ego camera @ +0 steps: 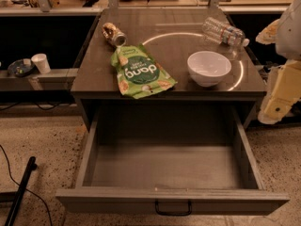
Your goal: Place green rice chip bag into top drawer
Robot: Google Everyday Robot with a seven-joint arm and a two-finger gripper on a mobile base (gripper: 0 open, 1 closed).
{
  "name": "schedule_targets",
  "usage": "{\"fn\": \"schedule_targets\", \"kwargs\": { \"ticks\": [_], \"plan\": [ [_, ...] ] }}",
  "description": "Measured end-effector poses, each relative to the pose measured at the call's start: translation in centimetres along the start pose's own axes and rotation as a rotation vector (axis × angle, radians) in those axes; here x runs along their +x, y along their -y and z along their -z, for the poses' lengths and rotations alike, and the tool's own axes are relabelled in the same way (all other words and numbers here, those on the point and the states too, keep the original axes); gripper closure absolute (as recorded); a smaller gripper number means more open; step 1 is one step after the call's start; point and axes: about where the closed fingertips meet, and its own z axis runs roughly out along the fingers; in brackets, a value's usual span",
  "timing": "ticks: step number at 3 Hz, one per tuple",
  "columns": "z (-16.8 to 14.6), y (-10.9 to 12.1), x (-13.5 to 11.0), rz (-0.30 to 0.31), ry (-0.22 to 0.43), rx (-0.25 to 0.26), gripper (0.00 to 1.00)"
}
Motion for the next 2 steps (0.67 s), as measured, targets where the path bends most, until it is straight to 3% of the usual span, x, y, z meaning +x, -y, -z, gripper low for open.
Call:
{"fn": "schedule_targets", "kwargs": {
  "ticks": [1, 2],
  "plan": [
    [0.0, 0.1, -0.1, 0.000, 0.002, 0.002, 0.00],
    [-2.2, 2.9, -4.2, 0.012, 0.069, -0.023, 0.00]
  ]
}}
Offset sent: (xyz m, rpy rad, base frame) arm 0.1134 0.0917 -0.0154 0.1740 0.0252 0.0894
